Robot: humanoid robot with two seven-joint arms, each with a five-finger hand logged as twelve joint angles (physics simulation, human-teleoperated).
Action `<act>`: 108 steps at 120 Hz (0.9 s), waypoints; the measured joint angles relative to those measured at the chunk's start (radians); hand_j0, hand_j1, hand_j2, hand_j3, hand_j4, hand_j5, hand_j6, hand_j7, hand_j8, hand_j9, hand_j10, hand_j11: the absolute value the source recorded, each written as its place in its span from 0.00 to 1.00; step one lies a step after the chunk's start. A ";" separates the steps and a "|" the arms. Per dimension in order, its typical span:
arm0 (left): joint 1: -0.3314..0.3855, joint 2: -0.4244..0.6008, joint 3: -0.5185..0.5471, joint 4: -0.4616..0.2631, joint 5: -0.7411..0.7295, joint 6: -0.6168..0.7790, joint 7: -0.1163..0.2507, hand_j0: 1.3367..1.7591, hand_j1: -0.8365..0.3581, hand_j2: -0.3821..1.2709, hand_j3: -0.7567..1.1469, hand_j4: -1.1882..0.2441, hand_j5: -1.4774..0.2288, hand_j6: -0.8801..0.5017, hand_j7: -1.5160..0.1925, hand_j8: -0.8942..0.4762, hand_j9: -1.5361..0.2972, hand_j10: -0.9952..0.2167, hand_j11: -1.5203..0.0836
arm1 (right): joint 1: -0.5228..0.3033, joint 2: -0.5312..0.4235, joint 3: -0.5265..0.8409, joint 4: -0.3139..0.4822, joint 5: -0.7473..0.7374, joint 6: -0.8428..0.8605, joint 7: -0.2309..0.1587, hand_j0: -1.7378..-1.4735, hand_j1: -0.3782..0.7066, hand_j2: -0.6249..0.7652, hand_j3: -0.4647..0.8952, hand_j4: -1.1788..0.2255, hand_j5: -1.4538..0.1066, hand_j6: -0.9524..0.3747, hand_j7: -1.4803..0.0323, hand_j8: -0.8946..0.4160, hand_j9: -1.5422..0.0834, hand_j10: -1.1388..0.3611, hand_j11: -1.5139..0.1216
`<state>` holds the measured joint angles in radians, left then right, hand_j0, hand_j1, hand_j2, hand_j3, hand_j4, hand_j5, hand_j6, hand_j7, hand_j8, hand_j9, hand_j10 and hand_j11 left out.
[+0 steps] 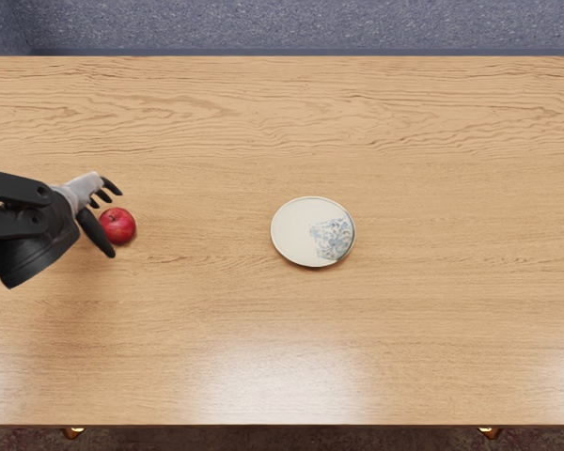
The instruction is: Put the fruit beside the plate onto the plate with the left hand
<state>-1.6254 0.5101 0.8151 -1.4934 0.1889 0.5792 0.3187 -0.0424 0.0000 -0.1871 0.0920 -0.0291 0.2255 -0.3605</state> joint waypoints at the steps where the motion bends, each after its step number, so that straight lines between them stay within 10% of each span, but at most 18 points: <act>1: 0.002 -0.001 -0.001 0.001 0.000 0.001 0.000 0.76 0.69 0.27 0.40 0.62 0.64 0.42 0.66 0.43 0.62 0.57 0.70 | 0.000 0.000 0.000 0.000 0.000 0.000 0.000 0.30 0.03 0.45 0.34 0.84 0.93 0.72 0.98 0.68 0.95 0.76 0.93; 108: 0.073 -0.057 -0.041 0.068 0.012 0.031 0.000 0.75 0.51 0.30 0.40 0.40 0.50 0.30 0.47 0.28 0.44 0.36 0.50 | 0.000 0.000 0.000 0.000 0.000 0.000 0.000 0.30 0.03 0.45 0.34 0.84 0.93 0.72 0.98 0.68 0.95 0.76 0.93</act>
<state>-1.5522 0.4527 0.7742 -1.4258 0.2010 0.6101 0.3189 -0.0422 0.0000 -0.1871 0.0919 -0.0291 0.2255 -0.3605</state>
